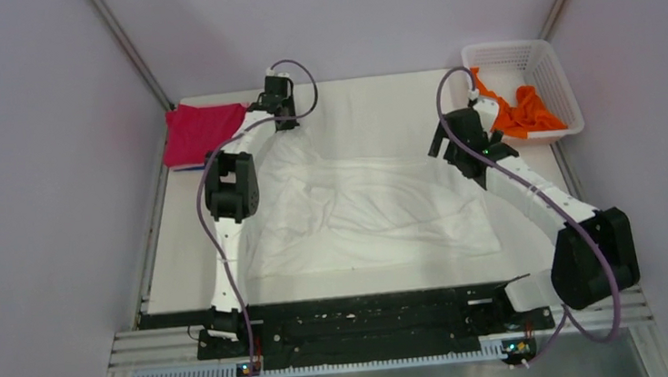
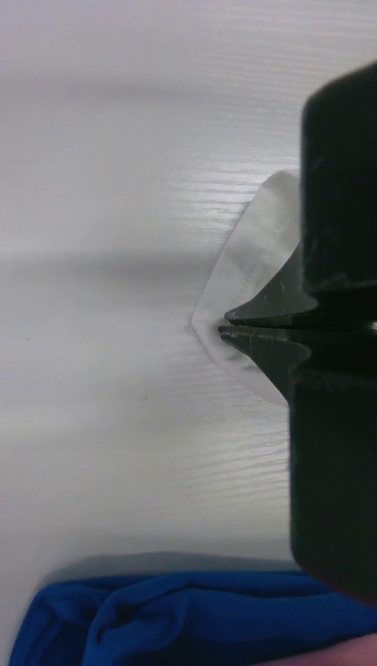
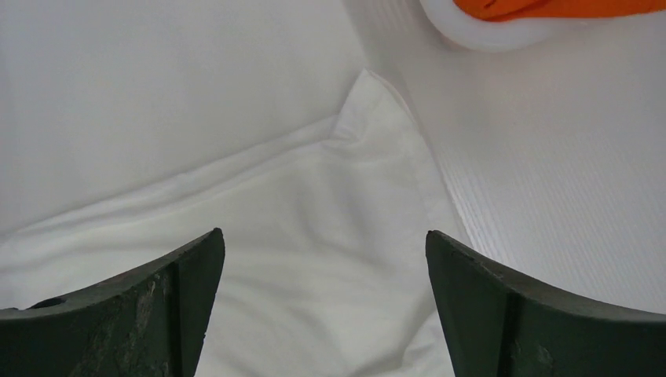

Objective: Fold and stack the t-shirts
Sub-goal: Grab the side of the flattened tshirt furthest away from the robot with both arms

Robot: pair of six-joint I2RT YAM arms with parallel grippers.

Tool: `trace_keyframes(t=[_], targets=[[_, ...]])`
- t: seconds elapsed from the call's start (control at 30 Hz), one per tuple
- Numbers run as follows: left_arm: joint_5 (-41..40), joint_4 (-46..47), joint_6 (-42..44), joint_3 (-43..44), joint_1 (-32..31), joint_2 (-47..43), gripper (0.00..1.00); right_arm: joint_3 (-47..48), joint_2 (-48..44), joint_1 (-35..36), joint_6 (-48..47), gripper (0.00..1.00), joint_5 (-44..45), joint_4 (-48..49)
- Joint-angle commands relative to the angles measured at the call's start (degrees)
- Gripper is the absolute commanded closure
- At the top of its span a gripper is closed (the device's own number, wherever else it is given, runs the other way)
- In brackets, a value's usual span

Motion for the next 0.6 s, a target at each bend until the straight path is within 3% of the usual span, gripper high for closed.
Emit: trace_keyframes(t=[0.0, 0.37, 0.57], targets=[[0.33, 5.29, 2.1, -7.75, 0.12, -8.5, 1.0, 8.04, 7.15, -4.2, -2.3, 0.06, -0.57, -0.29], [3.49, 13.64, 0.96, -22.99, 0.0, -21.97, 1.0, 35.03, 37.34, -7.87, -7.88, 0.2, 3.68, -8.69], [5.46, 17.39, -0.26, -29.48, 0.03, -27.41, 1.0, 39.69, 44.32, -8.11, -5.29, 0.25, 4.46, -10.96]])
